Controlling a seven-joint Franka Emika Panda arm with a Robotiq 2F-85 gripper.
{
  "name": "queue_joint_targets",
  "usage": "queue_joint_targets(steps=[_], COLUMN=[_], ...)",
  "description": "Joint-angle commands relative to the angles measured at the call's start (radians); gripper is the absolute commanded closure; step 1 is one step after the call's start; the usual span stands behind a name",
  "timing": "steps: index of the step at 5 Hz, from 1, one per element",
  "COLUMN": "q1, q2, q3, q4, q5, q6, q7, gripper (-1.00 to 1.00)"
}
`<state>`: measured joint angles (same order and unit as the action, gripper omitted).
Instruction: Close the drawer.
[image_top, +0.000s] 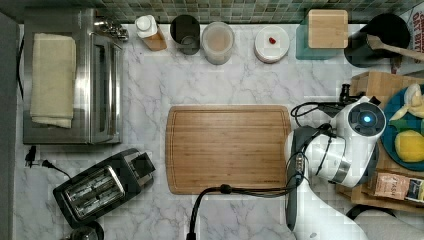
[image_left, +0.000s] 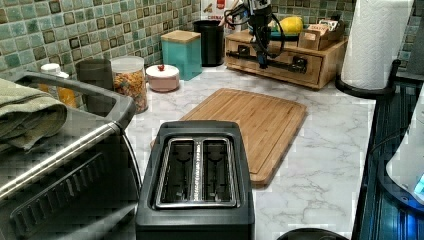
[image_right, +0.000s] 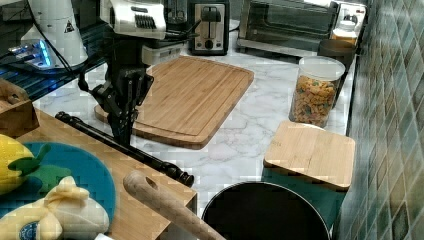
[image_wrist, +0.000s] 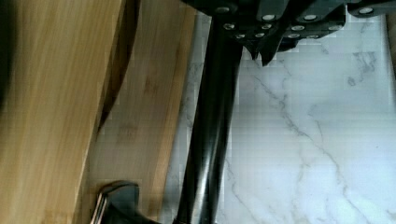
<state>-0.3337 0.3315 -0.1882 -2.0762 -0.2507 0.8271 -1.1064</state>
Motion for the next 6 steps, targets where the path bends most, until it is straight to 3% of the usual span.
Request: queue_joint_targets(steps=[1, 3, 6], q1=[-0.095, -0.117, -0.083], q2=[-0.043, -0.045, -0.042], q3=[-0.157, -0.134, -0.17], q4=[0.101, 0.102, 0.101], q5=[-0.108, -0.118, -0.102], q6=[0.118, 0.116, 0.119], q7=[0.1, 0.106, 0.095], gripper=[1.0, 1.0, 1.0])
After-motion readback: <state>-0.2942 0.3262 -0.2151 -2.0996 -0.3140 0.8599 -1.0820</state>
